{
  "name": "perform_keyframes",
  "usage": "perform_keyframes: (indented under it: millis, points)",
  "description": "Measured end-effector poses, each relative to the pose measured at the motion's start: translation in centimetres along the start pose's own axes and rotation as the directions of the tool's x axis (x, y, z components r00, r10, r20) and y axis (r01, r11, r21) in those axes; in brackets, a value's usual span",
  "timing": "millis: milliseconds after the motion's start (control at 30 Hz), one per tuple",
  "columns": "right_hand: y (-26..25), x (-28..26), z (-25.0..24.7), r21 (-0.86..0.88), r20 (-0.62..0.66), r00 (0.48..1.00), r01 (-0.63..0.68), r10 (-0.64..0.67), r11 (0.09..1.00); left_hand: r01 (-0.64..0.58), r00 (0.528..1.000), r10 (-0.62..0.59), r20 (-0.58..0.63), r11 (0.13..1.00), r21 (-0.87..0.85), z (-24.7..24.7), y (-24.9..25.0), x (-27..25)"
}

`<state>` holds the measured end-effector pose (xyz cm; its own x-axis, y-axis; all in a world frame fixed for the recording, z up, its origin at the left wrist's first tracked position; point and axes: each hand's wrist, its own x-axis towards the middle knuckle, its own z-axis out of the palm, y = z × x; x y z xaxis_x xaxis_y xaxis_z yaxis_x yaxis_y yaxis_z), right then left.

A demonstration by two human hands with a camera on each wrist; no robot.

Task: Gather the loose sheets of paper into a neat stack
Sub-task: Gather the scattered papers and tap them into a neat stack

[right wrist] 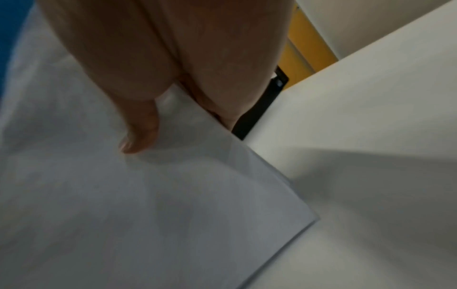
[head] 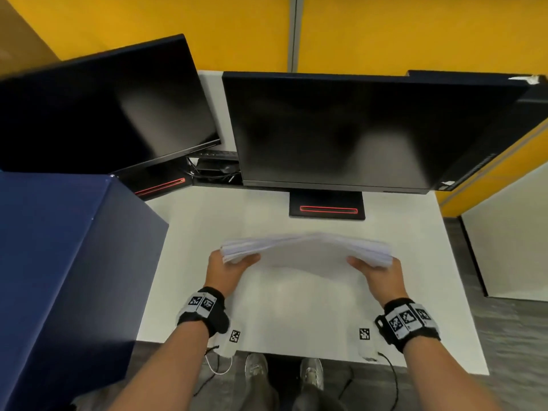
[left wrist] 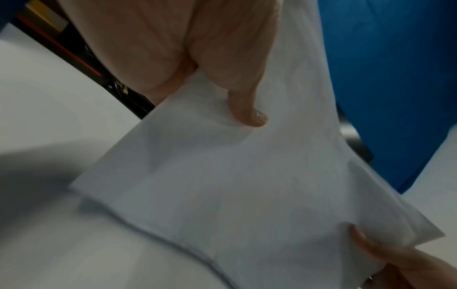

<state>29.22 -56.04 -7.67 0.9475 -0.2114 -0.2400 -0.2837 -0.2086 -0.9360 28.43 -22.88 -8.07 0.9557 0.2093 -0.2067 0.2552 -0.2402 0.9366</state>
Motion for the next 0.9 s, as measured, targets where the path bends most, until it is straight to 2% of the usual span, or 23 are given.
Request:
perform_keyframes:
  millis: [100, 200, 300, 400, 533, 667, 800, 900]
  points:
    - [-1.1, -0.2, -0.4, 0.010, -0.049, 0.995, 0.092, -0.091, 0.996, -0.058, 0.998, 0.057, -0.032, 0.998, -0.022, -0.4, 1.2, 0.2]
    - [-1.3, -0.2, -1.1, -0.018, -0.017, 0.985, 0.173, -0.173, 0.985, -0.115, 0.993, 0.114, -0.037, 0.993, -0.009, -1.1, 1.4, 0.3]
    - [-0.5, -0.1, -0.5, -0.010, 0.012, 0.989, 0.145, -0.145, 0.989, -0.068, 0.997, 0.069, -0.021, 0.997, 0.023, -0.4, 0.1, 0.4]
    - [-1.7, -0.2, 0.2, 0.028, -0.039, 0.996, 0.087, -0.086, 0.996, -0.017, 0.997, 0.015, -0.071, 0.999, -0.032, 0.2, -0.1, 0.9]
    - [-2.6, 0.1, -0.6, 0.066, -0.093, 0.981, 0.178, -0.172, 0.982, -0.094, 0.993, 0.090, -0.075, 0.995, -0.039, -0.3, 0.7, 1.2]
    - [-0.7, 0.5, 0.0, 0.012, -0.041, 0.991, 0.131, -0.130, 0.991, -0.068, 0.996, 0.068, -0.062, 0.998, 0.002, 0.9, -0.5, 0.9]
    - [-0.9, 0.5, 0.6, 0.083, -0.100, 0.991, 0.097, -0.088, 0.992, -0.027, 0.991, 0.015, -0.130, 0.995, -0.092, 2.0, -0.1, 1.0]
    - [-2.1, 0.4, 1.0, 0.149, -0.121, 0.989, 0.099, -0.081, 0.984, -0.019, 0.994, 0.001, -0.112, 0.987, -0.158, 2.5, 0.8, 1.1]
